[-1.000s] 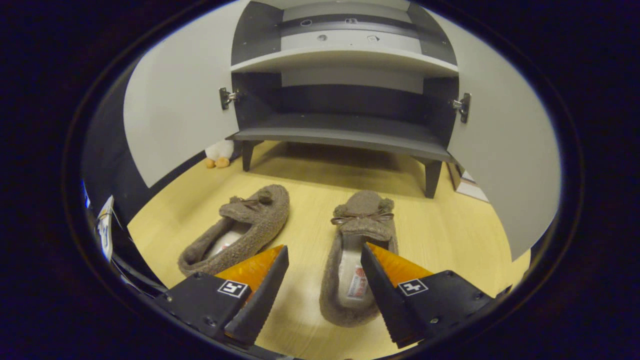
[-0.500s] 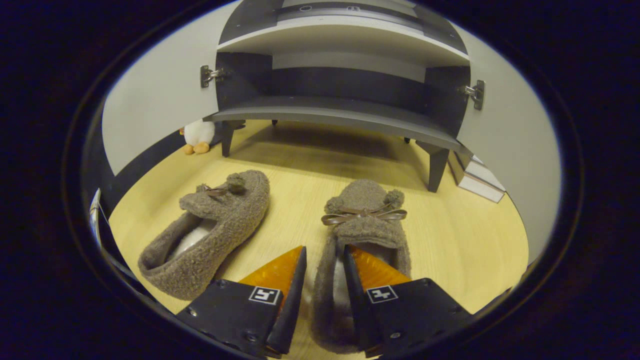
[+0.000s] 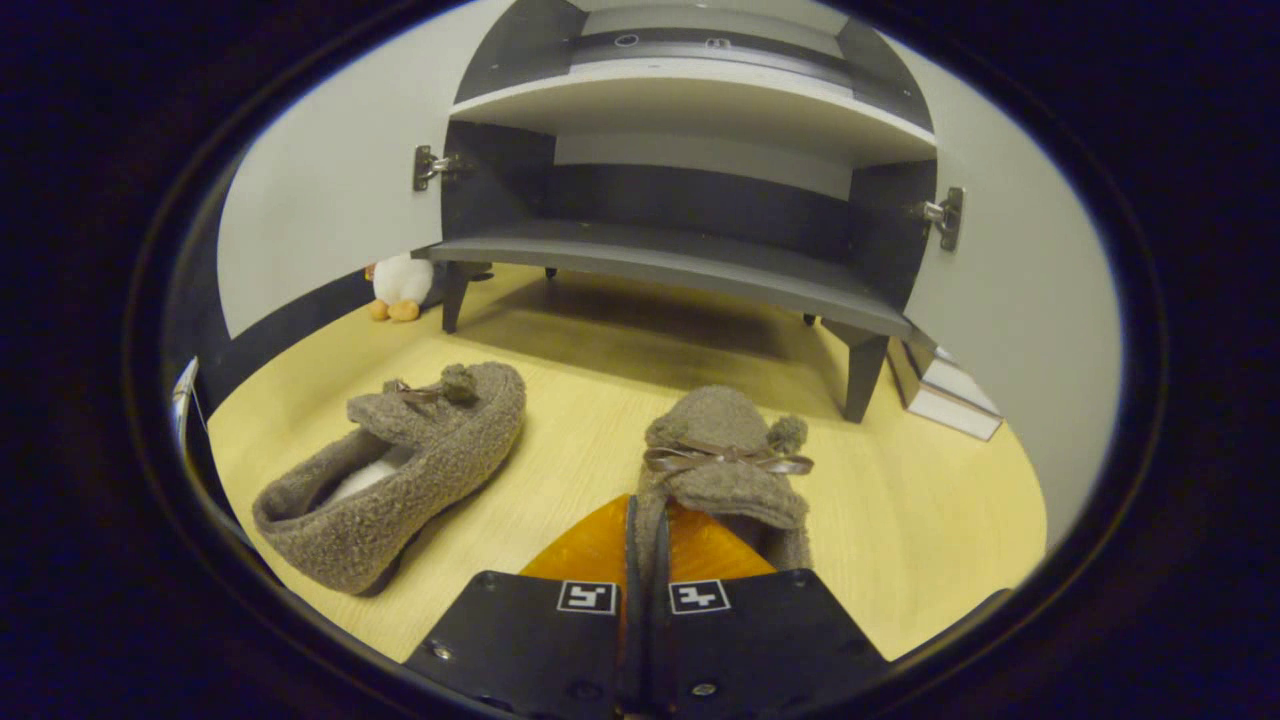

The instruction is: Grab one shoe with the right hand and put it into the shoe cabinet, grab the other shoe with the left hand and put it into the shoe cabinet; then close the right door with the right hand and the left door with the left hand.

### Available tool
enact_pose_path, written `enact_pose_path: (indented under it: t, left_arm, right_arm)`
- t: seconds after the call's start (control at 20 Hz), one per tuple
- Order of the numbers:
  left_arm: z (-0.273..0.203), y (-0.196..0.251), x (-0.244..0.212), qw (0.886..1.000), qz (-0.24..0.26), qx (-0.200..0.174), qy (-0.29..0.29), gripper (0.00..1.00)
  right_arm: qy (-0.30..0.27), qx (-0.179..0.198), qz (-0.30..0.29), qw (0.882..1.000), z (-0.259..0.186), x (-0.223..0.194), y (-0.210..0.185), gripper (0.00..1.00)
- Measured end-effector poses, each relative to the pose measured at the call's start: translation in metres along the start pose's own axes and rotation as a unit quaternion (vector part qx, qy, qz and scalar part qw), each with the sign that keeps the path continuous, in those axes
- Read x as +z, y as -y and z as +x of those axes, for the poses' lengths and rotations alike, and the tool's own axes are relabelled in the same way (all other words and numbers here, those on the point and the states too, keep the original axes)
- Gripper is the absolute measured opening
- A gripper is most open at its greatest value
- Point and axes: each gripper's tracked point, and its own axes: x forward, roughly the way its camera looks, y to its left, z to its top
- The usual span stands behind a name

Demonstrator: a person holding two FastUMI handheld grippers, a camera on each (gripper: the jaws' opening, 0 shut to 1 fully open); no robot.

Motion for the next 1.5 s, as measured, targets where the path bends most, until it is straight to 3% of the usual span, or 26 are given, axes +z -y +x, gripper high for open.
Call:
enact_pose_path:
  t: [0.4,0.8,1.05,1.2,1.4,1.5]
  left_arm:
    - [0.000,0.014,0.000,1.000,-0.004,-0.016,0.003,0.95]
    - [-0.002,0.022,0.002,1.000,-0.006,-0.024,0.009,0.95]
    - [-0.006,0.019,0.004,1.000,0.005,-0.018,0.012,0.95]
    - [-0.011,0.017,0.002,1.000,0.003,-0.017,0.010,0.95]
    - [-0.015,0.012,0.000,1.000,0.005,-0.009,0.008,0.95]
    - [-0.016,0.007,-0.002,1.000,0.006,-0.003,0.006,0.95]
  right_arm:
    - [0.090,0.000,-0.015,0.996,-0.065,0.073,0.011,0.06]
    - [0.205,0.004,-0.015,0.979,-0.132,0.229,0.024,0.06]
    - [0.209,-0.028,-0.048,0.976,-0.099,0.324,0.053,0.06]
    - [0.181,-0.042,-0.057,0.981,-0.063,0.367,0.068,0.06]
    - [0.131,-0.072,-0.103,0.983,-0.013,0.397,0.086,0.06]
    - [0.103,-0.071,-0.089,0.988,0.004,0.403,0.086,0.06]
